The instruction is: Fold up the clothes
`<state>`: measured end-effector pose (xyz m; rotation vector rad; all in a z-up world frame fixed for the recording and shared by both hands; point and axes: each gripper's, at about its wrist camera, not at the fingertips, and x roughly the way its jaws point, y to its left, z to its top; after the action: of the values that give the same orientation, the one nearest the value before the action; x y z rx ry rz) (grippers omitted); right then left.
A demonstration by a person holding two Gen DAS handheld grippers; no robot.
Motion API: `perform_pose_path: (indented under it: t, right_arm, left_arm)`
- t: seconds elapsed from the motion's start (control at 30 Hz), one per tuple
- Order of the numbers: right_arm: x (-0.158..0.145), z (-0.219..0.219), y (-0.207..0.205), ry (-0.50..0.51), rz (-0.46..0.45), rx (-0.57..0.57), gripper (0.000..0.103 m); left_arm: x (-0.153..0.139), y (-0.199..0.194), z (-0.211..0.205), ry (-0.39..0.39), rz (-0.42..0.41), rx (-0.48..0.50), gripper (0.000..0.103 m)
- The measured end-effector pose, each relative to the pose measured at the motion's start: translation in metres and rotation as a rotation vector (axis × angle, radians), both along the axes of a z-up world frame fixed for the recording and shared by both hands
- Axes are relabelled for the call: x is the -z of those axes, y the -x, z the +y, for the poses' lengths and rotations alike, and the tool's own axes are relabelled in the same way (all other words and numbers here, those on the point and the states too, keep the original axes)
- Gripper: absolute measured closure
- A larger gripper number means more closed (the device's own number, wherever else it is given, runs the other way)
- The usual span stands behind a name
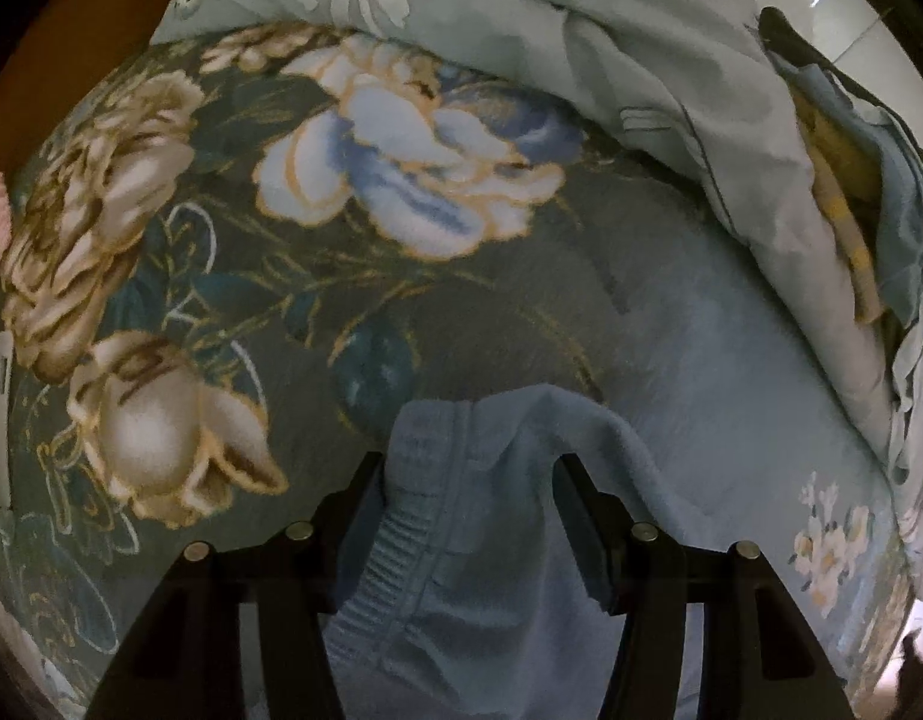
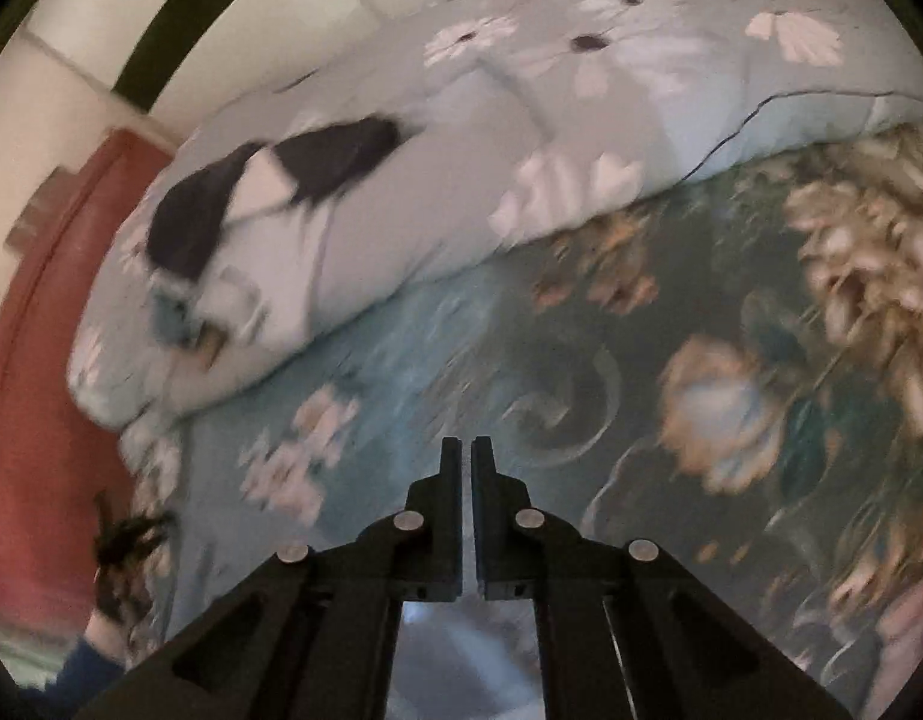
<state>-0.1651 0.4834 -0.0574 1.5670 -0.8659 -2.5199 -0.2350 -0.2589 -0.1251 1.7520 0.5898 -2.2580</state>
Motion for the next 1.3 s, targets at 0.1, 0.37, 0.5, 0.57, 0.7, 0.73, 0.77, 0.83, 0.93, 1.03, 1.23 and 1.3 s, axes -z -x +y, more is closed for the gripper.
perform_pose_path:
  t: [0.1,0.37,0.5,0.57,0.7,0.73,0.77,0.83,0.93,1.03,1.23,1.3]
  right_arm:
    - [0.011,-0.002,0.006,-0.005,-0.042,-0.037,0.100]
    - [0.022,-0.080,-0.045,-0.085,-0.095,-0.381,0.082]
    - [0.040,-0.123,-0.073,-0.175,-0.157,-0.564,0.057]
    - [0.055,-0.136,-0.082,-0.210,-0.188,-0.619,0.057]
    - [0.079,-0.153,-0.089,-0.238,-0.243,-0.677,0.057]
    - [0.082,-0.157,-0.090,-0.253,-0.255,-0.695,0.057]
    - [0.084,-0.161,-0.092,-0.288,-0.253,-0.713,0.057]
    - [0.086,-0.169,-0.095,-0.354,-0.246,-0.746,0.057]
    - [0.087,-0.175,-0.098,-0.409,-0.249,-0.762,0.059]
    - [0.088,-0.171,-0.095,-0.446,-0.268,-0.729,0.095]
    - [0.058,-0.101,-0.060,-0.288,-0.225,-0.438,0.099]
    - [0.039,-0.070,-0.043,-0.260,-0.170,-0.315,0.099]
  left_arm:
    - [0.002,-0.002,-0.002,-0.013,-0.014,-0.004,0.044]
    - [0.007,-0.004,-0.005,0.003,-0.032,-0.037,0.044]
    - [0.005,-0.004,-0.001,0.018,-0.041,-0.047,0.044]
    - [0.004,-0.004,0.000,0.025,-0.044,-0.050,0.044]
    - [0.000,-0.007,0.000,0.027,-0.050,-0.050,0.044]
    - [-0.001,-0.007,0.000,0.027,-0.052,-0.048,0.044]
    - [-0.002,-0.007,0.000,0.028,-0.054,-0.046,0.044]
    - [-0.003,-0.008,0.000,0.029,-0.057,-0.045,0.043]
    - [-0.005,-0.010,0.000,0.028,-0.053,-0.049,0.043]
    - [-0.008,-0.013,-0.001,0.025,-0.048,-0.050,0.043]
    - [-0.016,-0.017,-0.004,0.015,-0.034,-0.032,0.044]
    - [-0.020,-0.019,-0.003,0.017,-0.017,-0.025,0.045]
